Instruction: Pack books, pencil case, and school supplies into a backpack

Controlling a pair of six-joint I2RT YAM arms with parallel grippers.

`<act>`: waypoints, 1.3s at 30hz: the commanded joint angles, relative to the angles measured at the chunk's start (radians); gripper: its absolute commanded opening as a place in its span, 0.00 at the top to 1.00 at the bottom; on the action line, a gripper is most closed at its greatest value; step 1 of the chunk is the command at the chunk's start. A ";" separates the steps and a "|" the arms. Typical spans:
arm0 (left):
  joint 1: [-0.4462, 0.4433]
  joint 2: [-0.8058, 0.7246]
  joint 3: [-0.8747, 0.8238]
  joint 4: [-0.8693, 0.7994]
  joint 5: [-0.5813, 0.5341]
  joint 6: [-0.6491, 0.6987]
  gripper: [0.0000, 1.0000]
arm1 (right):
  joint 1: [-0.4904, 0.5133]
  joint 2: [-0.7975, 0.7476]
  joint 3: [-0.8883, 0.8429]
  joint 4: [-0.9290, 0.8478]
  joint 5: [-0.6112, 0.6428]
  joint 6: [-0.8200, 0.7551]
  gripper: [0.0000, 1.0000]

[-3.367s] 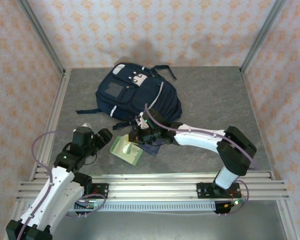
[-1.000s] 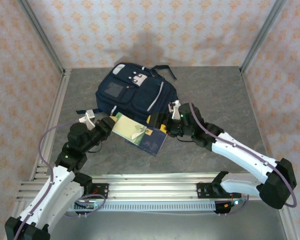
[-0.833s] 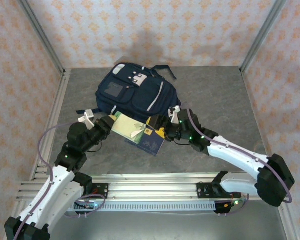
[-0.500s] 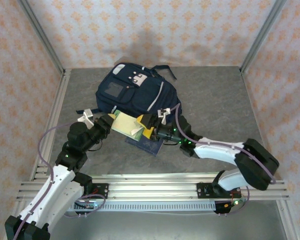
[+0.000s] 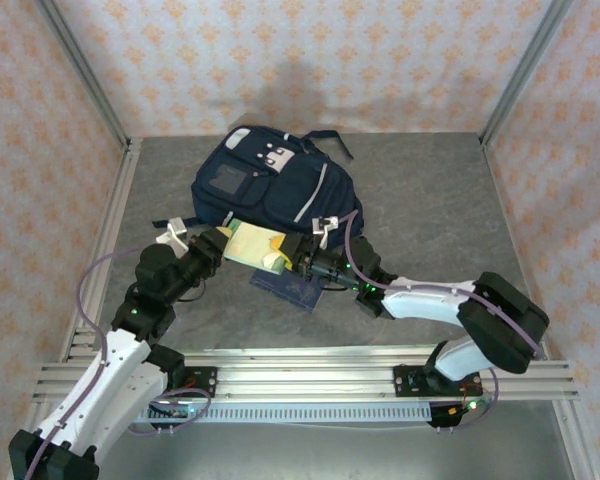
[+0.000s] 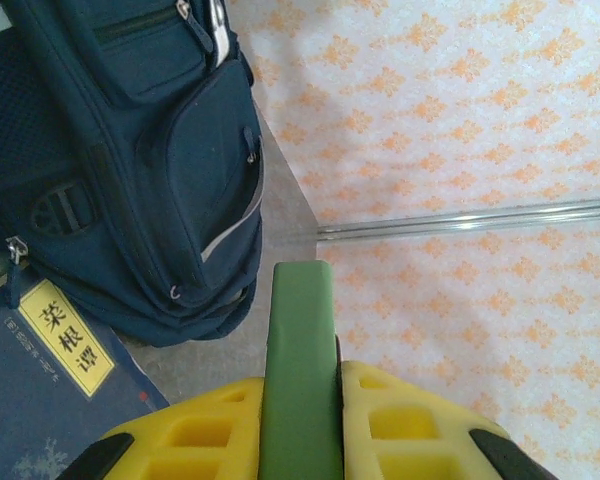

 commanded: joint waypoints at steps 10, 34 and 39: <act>-0.004 0.127 0.195 -0.203 -0.013 0.260 0.44 | -0.102 -0.254 0.119 -0.643 0.140 -0.332 1.00; -0.382 1.580 1.704 -0.977 -0.505 0.970 0.13 | -0.455 -0.106 0.435 -0.528 0.986 -0.597 1.00; -0.382 1.774 1.932 -1.041 -0.514 1.020 0.13 | -0.478 -0.115 0.389 -0.468 0.937 -0.685 1.00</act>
